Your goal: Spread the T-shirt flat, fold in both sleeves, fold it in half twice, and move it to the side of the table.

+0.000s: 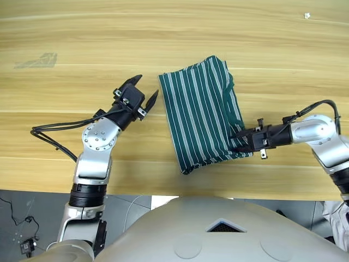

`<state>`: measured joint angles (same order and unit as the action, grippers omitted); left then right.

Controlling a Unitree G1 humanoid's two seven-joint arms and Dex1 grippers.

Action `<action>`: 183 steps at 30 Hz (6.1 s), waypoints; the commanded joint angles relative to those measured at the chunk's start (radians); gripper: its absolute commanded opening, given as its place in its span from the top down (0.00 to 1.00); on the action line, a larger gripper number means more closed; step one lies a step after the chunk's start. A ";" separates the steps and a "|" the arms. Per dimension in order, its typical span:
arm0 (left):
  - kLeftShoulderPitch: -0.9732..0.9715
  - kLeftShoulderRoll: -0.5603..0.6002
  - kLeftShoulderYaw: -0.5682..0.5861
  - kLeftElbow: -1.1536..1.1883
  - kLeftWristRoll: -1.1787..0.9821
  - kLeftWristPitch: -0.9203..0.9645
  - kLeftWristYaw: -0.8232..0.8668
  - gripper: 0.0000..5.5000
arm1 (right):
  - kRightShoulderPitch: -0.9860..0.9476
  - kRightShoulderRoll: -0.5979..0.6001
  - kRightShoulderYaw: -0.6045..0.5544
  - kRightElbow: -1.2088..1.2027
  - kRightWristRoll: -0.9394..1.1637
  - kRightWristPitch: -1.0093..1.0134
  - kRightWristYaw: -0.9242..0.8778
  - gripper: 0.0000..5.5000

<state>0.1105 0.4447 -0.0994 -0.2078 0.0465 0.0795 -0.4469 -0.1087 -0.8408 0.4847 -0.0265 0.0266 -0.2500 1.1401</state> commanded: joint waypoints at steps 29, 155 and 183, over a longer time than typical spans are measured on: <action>0.466 0.380 0.084 -0.102 0.608 -0.790 0.103 0.27 | 0.124 0.037 -0.462 0.283 -0.169 -0.911 -0.267 0.52; -0.028 -0.236 0.205 0.120 -0.231 -0.108 0.172 0.46 | -0.197 0.589 -0.132 0.593 -0.060 0.274 -0.367 0.72; 0.031 -0.373 0.151 -0.022 -0.178 -0.170 0.309 0.46 | -0.126 0.596 -0.813 0.105 0.159 0.036 -0.962 0.72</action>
<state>0.2271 0.1005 0.0592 -0.2300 -0.1775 -0.0276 -0.1813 -0.2079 -0.3246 -0.4026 0.1177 0.2124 -0.0005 0.1491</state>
